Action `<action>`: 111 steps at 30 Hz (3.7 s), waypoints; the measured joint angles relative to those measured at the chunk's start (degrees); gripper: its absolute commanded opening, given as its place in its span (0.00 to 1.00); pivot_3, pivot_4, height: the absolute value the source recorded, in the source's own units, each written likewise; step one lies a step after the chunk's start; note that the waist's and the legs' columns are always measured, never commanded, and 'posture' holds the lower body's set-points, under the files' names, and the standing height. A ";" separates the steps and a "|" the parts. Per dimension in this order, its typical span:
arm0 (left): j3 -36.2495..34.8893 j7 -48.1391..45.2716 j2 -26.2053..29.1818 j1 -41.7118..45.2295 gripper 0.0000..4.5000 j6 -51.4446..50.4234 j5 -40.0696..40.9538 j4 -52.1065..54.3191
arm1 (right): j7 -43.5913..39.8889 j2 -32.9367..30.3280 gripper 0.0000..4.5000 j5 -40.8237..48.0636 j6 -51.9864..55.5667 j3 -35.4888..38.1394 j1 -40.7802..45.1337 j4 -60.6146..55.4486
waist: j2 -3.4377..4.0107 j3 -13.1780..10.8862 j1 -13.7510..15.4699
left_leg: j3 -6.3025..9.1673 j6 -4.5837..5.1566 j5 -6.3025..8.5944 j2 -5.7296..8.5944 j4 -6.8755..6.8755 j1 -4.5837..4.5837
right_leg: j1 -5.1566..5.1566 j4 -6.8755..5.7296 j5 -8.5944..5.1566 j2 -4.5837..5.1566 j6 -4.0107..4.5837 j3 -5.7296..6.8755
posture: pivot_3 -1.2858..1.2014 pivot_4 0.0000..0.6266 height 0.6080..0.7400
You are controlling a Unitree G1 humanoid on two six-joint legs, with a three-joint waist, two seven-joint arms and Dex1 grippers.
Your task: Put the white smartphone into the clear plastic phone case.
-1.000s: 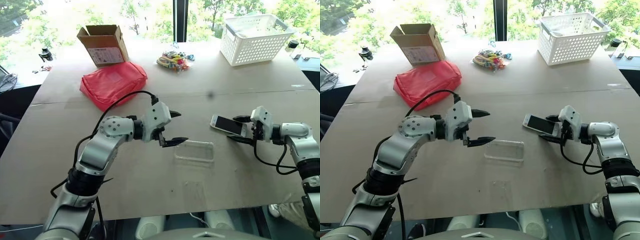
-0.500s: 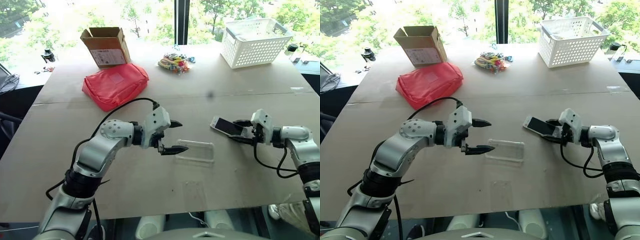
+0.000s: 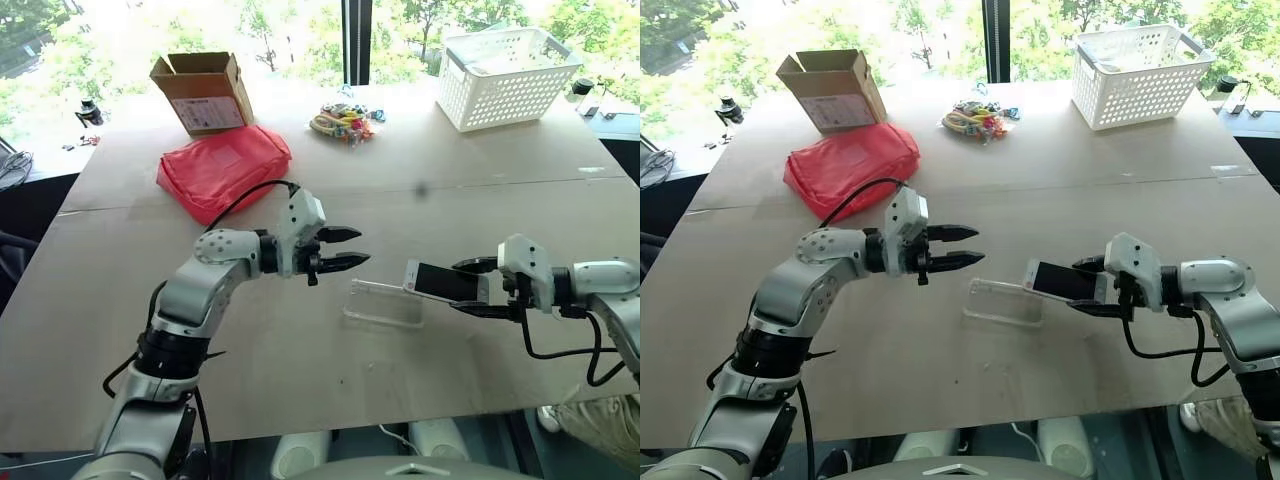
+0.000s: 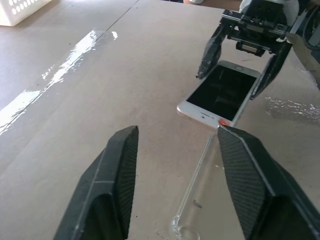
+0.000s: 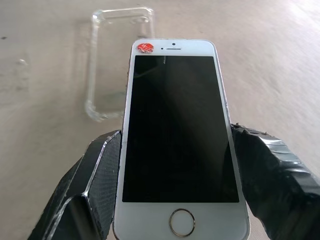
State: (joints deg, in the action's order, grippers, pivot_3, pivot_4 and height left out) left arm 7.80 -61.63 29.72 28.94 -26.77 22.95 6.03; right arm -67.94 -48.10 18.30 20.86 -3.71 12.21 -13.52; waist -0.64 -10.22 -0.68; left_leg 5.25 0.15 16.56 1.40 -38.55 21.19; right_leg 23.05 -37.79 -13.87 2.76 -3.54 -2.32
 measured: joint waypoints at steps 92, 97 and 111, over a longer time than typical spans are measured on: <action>10.30 -11.20 7.89 -0.54 0.00 8.16 -13.97 -10.08 | 8.85 -10.18 0.02 -2.78 14.98 -2.95 -6.86 -16.87 | 0.06 0.63 0.02 | 0.47 0.02 0.01 0.03 -0.52 0.69 | 0.26 -0.04 -0.01 0.01 -0.02 0.53 | 0.52 0.24 1.00; 11.41 -11.03 6.13 -1.01 0.00 7.10 -13.93 -8.66 | 8.92 -10.09 0.02 -2.73 14.75 -2.96 -6.87 -16.87 | 0.06 0.63 -0.02 | 0.47 0.02 0.01 0.03 -0.52 0.68 | 0.26 -0.05 -0.01 0.00 -0.02 0.53 | 0.52 0.24 1.00; 12.05 -10.61 4.60 -1.06 0.00 11.19 -15.16 -10.41 | 9.51 -9.30 0.02 -1.36 16.48 -3.70 -5.49 -17.41 | 0.07 0.64 0.11 | 0.47 0.02 0.01 0.04 -0.52 0.68 | 0.25 -0.05 -0.01 0.01 -0.02 0.53 | 0.52 0.24 1.00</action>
State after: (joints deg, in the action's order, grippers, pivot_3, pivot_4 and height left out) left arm 19.85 -72.24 34.32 27.88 -15.58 7.79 -4.38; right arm -58.44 -57.40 16.94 37.34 -7.41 6.73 -30.93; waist -0.57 -9.58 -0.57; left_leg 5.72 0.17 16.57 1.44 -39.07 21.86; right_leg 23.30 -37.84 -13.88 2.77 -3.55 -1.79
